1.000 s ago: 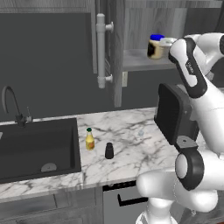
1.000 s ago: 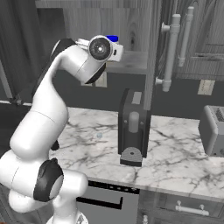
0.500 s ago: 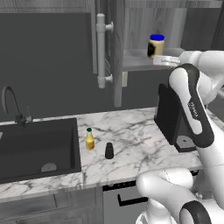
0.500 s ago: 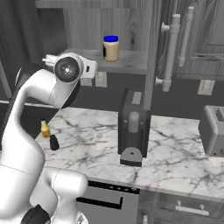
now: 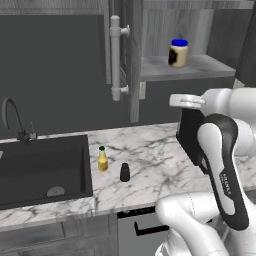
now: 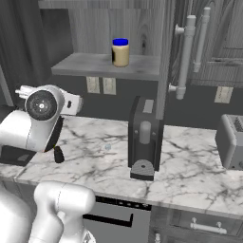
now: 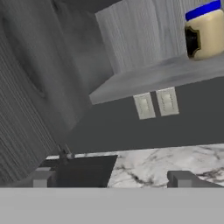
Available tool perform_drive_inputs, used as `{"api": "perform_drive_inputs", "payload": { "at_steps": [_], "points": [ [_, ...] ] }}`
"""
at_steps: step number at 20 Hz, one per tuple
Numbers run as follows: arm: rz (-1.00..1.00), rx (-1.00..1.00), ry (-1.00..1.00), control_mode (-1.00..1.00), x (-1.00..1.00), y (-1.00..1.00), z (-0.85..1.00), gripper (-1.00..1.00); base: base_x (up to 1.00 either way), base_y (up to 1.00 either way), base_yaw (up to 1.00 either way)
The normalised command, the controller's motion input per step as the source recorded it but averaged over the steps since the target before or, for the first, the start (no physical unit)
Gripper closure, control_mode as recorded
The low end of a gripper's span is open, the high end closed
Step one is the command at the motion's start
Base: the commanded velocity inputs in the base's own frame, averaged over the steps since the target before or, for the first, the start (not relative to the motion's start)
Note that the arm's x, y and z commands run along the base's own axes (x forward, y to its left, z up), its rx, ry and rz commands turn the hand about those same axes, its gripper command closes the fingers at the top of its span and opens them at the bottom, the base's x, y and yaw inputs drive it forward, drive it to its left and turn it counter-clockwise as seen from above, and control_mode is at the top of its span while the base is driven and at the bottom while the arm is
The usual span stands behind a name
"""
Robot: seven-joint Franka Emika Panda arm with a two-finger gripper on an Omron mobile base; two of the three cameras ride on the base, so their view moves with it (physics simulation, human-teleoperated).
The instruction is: There are various items on the counter. Only move the condiments/shakers into the cabinet.
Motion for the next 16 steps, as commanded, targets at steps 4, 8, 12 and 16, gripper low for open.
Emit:
{"api": "perform_drive_inputs", "payload": {
  "at_steps": [4, 8, 12, 16],
  "points": [
    [0.09, 0.05, 0.34, -1.00, -0.19, 0.00, -0.39, -1.00, 0.00, 0.00, 0.00],
    [0.10, 0.00, 0.31, -1.00, 0.00, 0.00, -0.46, -1.00, 0.00, 0.00, 0.00],
    [0.09, 0.00, 0.39, -1.00, 0.00, 0.00, -0.66, -1.00, 0.00, 0.00, 0.00],
    [0.07, 0.00, 0.41, -1.00, 0.00, 0.03, -0.80, -1.00, 0.00, 0.00, 0.00]
  ]
}}
